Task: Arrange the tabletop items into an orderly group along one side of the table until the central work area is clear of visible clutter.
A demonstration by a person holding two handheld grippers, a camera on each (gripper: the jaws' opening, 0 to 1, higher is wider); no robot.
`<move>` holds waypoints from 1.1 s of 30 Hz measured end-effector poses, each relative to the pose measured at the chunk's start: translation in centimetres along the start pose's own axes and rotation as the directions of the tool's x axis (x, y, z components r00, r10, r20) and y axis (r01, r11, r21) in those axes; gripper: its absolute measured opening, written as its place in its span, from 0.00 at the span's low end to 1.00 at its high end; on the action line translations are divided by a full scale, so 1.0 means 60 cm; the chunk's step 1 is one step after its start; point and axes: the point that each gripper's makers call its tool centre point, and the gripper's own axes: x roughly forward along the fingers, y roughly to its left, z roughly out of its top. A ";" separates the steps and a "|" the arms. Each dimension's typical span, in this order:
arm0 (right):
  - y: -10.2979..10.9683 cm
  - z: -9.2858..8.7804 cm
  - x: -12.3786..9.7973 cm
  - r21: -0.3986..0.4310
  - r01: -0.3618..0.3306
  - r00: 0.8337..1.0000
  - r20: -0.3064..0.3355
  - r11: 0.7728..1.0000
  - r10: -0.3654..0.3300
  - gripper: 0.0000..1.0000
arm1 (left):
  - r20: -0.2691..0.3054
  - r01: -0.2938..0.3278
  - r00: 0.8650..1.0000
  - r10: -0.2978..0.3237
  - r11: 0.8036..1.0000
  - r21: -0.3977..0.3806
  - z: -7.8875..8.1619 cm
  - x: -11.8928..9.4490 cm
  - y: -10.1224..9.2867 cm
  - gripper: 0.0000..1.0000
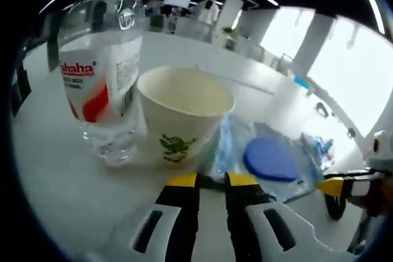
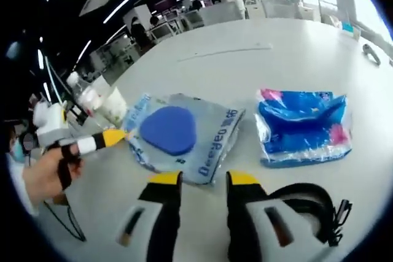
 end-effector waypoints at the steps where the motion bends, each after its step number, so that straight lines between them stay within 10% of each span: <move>1: -0.001 0.000 0.001 -0.001 0.001 1.000 -0.001 1.000 -0.001 0.21 | -0.001 0.000 1.000 0.000 1.000 0.000 -0.001 0.000 0.000 0.07; 9: -0.005 0.004 0.000 -0.054 0.022 1.000 0.016 0.998 -0.021 0.02 | -0.002 0.032 1.000 -0.031 0.999 0.034 -0.001 -0.002 -0.009 0.00; 33: -0.024 0.066 -0.014 -0.169 0.019 0.997 0.076 0.985 -0.006 0.00 | 0.059 0.064 0.996 -0.065 0.998 0.018 0.006 -0.041 -0.052 0.00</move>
